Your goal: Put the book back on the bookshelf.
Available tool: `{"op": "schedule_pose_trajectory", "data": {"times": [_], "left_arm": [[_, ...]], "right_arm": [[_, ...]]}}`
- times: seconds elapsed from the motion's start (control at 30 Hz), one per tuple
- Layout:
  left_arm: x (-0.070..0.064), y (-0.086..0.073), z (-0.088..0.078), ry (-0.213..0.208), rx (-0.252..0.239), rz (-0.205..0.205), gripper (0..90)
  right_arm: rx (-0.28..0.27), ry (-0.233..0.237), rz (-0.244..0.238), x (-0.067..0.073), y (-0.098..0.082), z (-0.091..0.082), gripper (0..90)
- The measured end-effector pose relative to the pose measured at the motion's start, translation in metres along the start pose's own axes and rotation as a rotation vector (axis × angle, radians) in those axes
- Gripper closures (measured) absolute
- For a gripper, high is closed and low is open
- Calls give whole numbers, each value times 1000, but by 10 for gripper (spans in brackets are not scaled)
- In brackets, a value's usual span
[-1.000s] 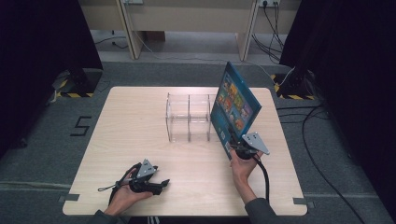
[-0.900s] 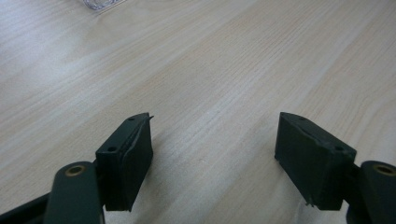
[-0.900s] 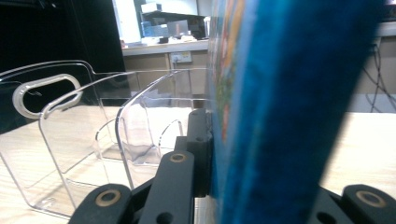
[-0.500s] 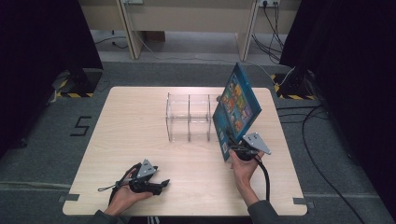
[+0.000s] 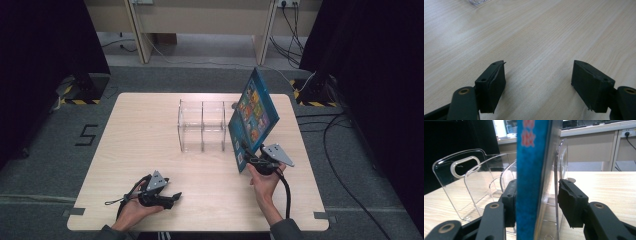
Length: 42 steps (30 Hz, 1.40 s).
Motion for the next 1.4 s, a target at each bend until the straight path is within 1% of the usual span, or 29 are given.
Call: {"op": "schedule_pose_trajectory", "data": {"times": [0.13, 0.27, 0.5, 0.57, 0.6, 0.67, 0.73, 0.8, 0.93, 1.03, 1.07, 1.27, 1.4], "left_arm": [[0, 0, 0, -1, 0, 0, 259], [-1, 0, 1, -3, 0, 1, 257], [-2, 1, 2, -10, 3, 5, 242], [-2, 1, 2, -12, 5, 8, 234], [-3, 1, 2, -12, 5, 8, 234], [-3, 1, 2, -13, 5, 8, 227], [-3, 1, 2, -14, 6, 8, 220], [-4, 1, 2, -15, 8, 9, 215], [-4, 1, 3, -15, 9, 11, 206], [-5, 1, 3, -16, 11, 12, 194], [-5, 1, 3, -17, 11, 12, 191], [-6, 1, 4, -18, 17, 13, 158], [-6, 1, 4, -18, 19, 13, 155]], "right_arm": [[7, 14, 7, 1, 1, -3, 506], [8, 15, -5, 1, 2, -6, 486], [24, 25, 20, -1, 2, -10, 435], [25, 41, 27, 0, 2, -11, 412], [25, 41, 27, 0, 2, -11, 412], [27, 40, 23, 2, 2, -13, 392], [30, 46, 8, 3, 3, -15, 378], [33, 42, 3, 3, 2, -16, 371], [37, 39, 13, 1, 3, -19, 359], [36, 42, 9, 1, 4, -22, 353], [35, 41, 1, 0, 4, -23, 350], [50, 52, -5, 1, 5, -27, 310], [36, 63, -25, 2, 6, -32, 279]]}}
Point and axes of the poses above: each handheld gripper's, and its own axes: z roughly forward along the jaws, y roughly out of its top, x roughly to its left, the point moved 6 cm from there along z, roughly forward along the jaws
